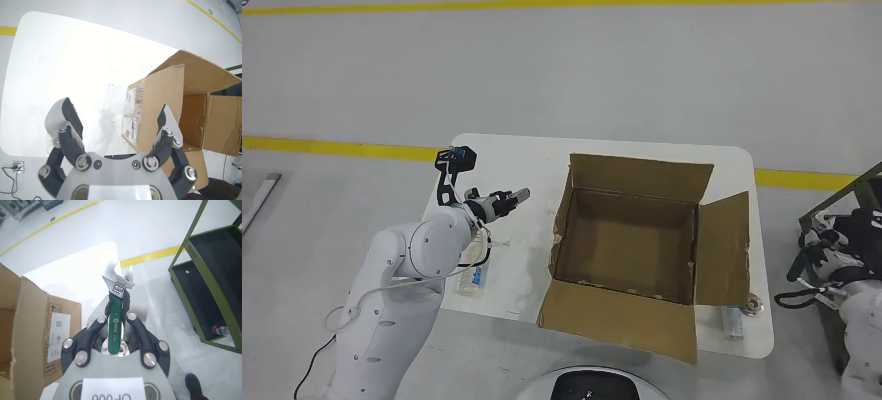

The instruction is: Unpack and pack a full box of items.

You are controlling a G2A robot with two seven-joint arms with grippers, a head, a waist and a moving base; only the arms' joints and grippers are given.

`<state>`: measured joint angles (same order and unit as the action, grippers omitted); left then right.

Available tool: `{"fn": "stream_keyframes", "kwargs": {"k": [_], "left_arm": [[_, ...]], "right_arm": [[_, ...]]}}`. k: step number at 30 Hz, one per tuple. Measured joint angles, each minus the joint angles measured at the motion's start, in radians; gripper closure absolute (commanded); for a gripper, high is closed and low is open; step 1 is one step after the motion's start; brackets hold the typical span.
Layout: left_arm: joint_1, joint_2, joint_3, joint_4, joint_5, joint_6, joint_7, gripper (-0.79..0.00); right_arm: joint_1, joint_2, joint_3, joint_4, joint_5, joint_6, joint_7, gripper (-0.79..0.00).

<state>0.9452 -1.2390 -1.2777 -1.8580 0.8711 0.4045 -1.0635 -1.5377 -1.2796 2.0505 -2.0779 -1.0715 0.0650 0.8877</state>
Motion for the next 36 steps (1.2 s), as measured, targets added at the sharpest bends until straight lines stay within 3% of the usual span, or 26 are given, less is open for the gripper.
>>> {"fn": "stream_keyframes", "kwargs": {"k": [9, 22, 24, 28, 33, 36], "left_arm": [[0.000, 0.000, 0.000, 0.000, 0.000, 0.000, 0.000, -0.785], [0.000, 0.000, 0.000, 0.000, 0.000, 0.000, 0.000, -0.785], [0.000, 0.000, 0.000, 0.000, 0.000, 0.000, 0.000, -0.785], [0.000, 0.000, 0.000, 0.000, 0.000, 0.000, 0.000, -0.785], [0.000, 0.000, 0.000, 0.000, 0.000, 0.000, 0.000, -0.785], [0.000, 0.000, 0.000, 0.000, 0.000, 0.000, 0.000, -0.785]], "right_arm": [[0.059, 0.015, -0.188, 0.183, -0.251, -0.111, -0.031, 0.000], [0.143, 0.019, -0.305, 0.365, -0.367, -0.119, -0.058, 0.000], [0.156, 0.020, -0.306, 0.389, -0.371, -0.115, -0.064, -0.074], [0.177, 0.022, -0.313, 0.428, -0.377, -0.118, -0.070, -0.132], [0.193, 0.024, -0.321, 0.453, -0.369, -0.119, -0.080, -0.308], [0.200, 0.024, -0.320, 0.456, -0.358, -0.117, -0.082, -0.351]]}}
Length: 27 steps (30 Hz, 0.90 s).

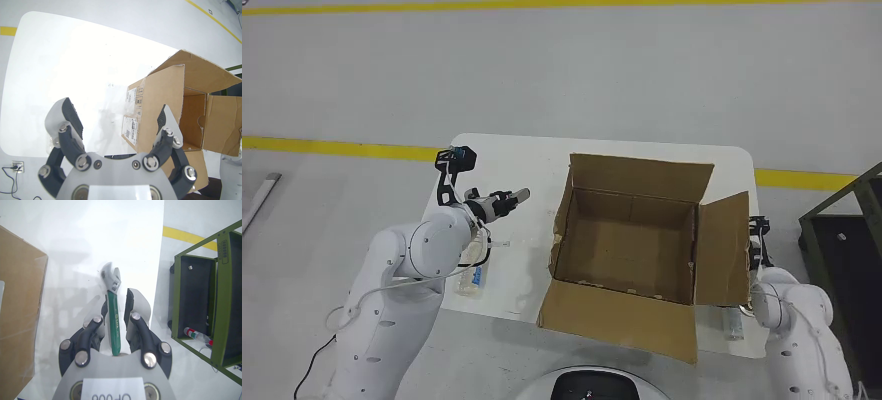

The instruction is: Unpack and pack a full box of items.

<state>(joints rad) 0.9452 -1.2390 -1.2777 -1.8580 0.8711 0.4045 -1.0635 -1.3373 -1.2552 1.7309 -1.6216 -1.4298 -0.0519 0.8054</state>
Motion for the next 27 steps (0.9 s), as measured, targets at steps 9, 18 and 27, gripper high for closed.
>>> {"fn": "stream_keyframes", "kwargs": {"k": [9, 18, 27], "left_arm": [[0.000, 0.000, 0.000, 0.000, 0.000, 0.000, 0.000, -0.785], [0.000, 0.000, 0.000, 0.000, 0.000, 0.000, 0.000, -0.785], [0.000, 0.000, 0.000, 0.000, 0.000, 0.000, 0.000, -0.785]], "right_arm": [[-0.009, -0.002, 0.074, -0.125, 0.182, 0.046, -0.070, 0.000], [-0.064, -0.002, 0.108, -0.223, 0.272, -0.034, -0.327, 0.000], [-0.064, -0.002, 0.108, -0.225, 0.272, -0.035, -0.327, 0.000]]}}
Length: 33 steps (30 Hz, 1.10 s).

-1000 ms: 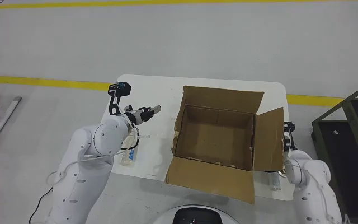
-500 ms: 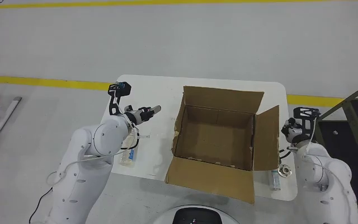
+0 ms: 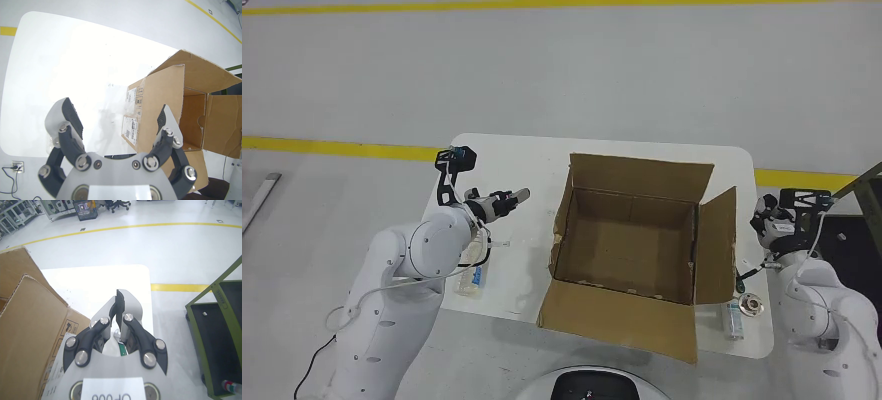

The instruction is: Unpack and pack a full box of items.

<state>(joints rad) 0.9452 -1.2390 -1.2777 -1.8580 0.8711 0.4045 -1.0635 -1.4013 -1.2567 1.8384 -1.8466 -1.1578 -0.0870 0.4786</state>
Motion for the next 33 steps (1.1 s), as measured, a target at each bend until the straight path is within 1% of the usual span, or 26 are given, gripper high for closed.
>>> {"fn": "stream_keyframes", "kwargs": {"k": [2, 3, 5, 6, 8, 10, 13, 14, 17, 20, 21, 23, 24, 26, 27, 33], "left_arm": [[0.000, 0.000, 0.000, 0.000, 0.000, 0.000, 0.000, -0.785], [0.000, 0.000, 0.000, 0.000, 0.000, 0.000, 0.000, -0.785], [0.000, 0.000, 0.000, 0.000, 0.000, 0.000, 0.000, -0.785], [0.000, 0.000, 0.000, 0.000, 0.000, 0.000, 0.000, -0.785], [0.000, 0.000, 0.000, 0.000, 0.000, 0.000, 0.000, -0.785], [0.000, 0.000, 0.000, 0.000, 0.000, 0.000, 0.000, -0.785], [0.023, 0.001, 0.001, 0.014, 0.000, -0.013, 0.011, -0.785], [0.028, 0.003, 0.001, 0.021, 0.005, -0.010, -0.002, -0.785], [0.026, 0.007, 0.006, 0.050, 0.028, 0.016, -0.093, -0.785], [0.015, 0.013, 0.015, 0.083, 0.068, 0.025, -0.213, -0.785], [0.012, 0.016, 0.019, 0.106, 0.076, 0.024, -0.274, -0.785], [0.007, 0.019, 0.018, 0.148, 0.070, 0.003, -0.355, -0.785], [0.006, 0.021, 0.022, 0.176, 0.062, -0.026, -0.387, -0.785], [0.000, 0.023, 0.038, 0.199, 0.083, -0.080, -0.434, -0.785], [-0.002, 0.024, 0.042, 0.201, 0.095, -0.098, -0.450, -0.785], [-0.002, 0.024, 0.042, 0.199, 0.096, -0.090, -0.443, -0.785]], "right_arm": [[-0.006, 0.002, -0.007, -0.018, -0.036, -0.015, -0.038, 0.000], [-0.012, 0.001, -0.014, -0.018, -0.079, -0.011, -0.099, 0.000], [-0.013, -0.004, -0.014, 0.001, -0.106, 0.023, -0.211, 0.000], [-0.012, -0.007, -0.007, 0.009, -0.080, 0.045, -0.279, 0.000], [-0.015, -0.009, 0.006, 0.016, -0.013, 0.051, -0.363, 0.000], [-0.020, -0.008, 0.024, 0.024, 0.030, 0.030, -0.441, 0.000], [-0.023, -0.007, 0.045, 0.046, 0.053, -0.012, -0.520, 0.000], [-0.023, -0.006, 0.049, 0.052, 0.058, -0.023, -0.534, 0.000], [-0.022, -0.004, 0.056, 0.067, 0.059, -0.040, -0.552, 0.000], [-0.024, -0.003, 0.054, 0.075, 0.061, -0.045, -0.552, 0.000], [-0.024, -0.003, 0.054, 0.079, 0.059, -0.048, -0.550, 0.000], [-0.023, -0.001, 0.054, 0.087, 0.053, -0.058, -0.549, 0.000], [-0.022, 0.000, 0.054, 0.093, 0.044, -0.064, -0.548, 0.000], [-0.019, 0.002, 0.055, 0.102, 0.032, -0.069, -0.550, 0.000], [-0.018, 0.002, 0.055, 0.105, 0.031, -0.071, -0.551, 0.000], [-0.018, 0.002, 0.055, 0.105, 0.031, -0.071, -0.552, 0.000]]}}
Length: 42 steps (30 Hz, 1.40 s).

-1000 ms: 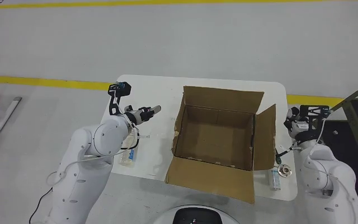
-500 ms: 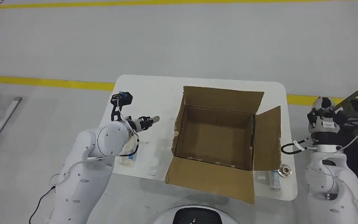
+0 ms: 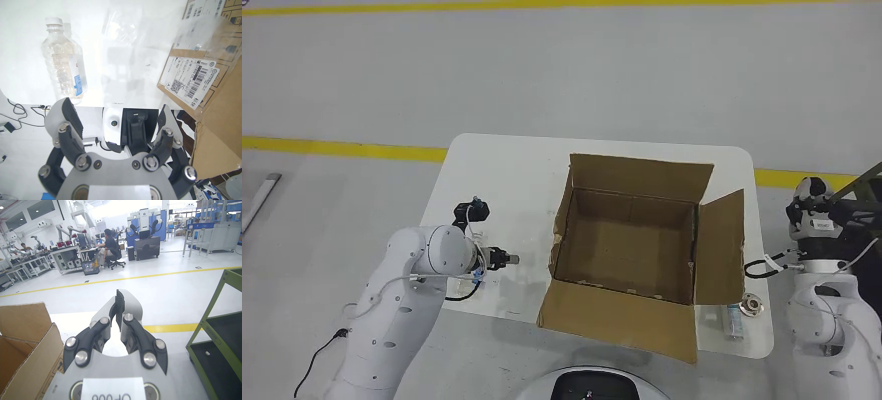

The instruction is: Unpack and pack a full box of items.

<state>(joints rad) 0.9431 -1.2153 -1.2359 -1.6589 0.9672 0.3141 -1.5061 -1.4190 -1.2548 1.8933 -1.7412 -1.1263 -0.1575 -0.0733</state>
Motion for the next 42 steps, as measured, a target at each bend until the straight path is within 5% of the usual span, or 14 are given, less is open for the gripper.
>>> {"fn": "stream_keyframes", "kwargs": {"k": [10, 24, 42], "left_arm": [[0.012, 0.001, -0.002, 0.011, -0.007, -0.022, 0.019, -0.785], [0.045, 0.041, -0.066, 0.175, 0.088, -0.375, 0.125, -0.785], [0.030, 0.037, 0.005, 0.360, 0.179, -0.434, 0.361, -0.785]], "right_arm": [[0.000, 0.000, 0.000, 0.000, 0.000, 0.000, 0.000, 0.000], [0.000, 0.000, 0.000, 0.000, 0.000, 0.000, 0.000, 0.000], [0.000, 0.000, 0.000, 0.000, 0.000, 0.000, 0.000, 0.000]]}}
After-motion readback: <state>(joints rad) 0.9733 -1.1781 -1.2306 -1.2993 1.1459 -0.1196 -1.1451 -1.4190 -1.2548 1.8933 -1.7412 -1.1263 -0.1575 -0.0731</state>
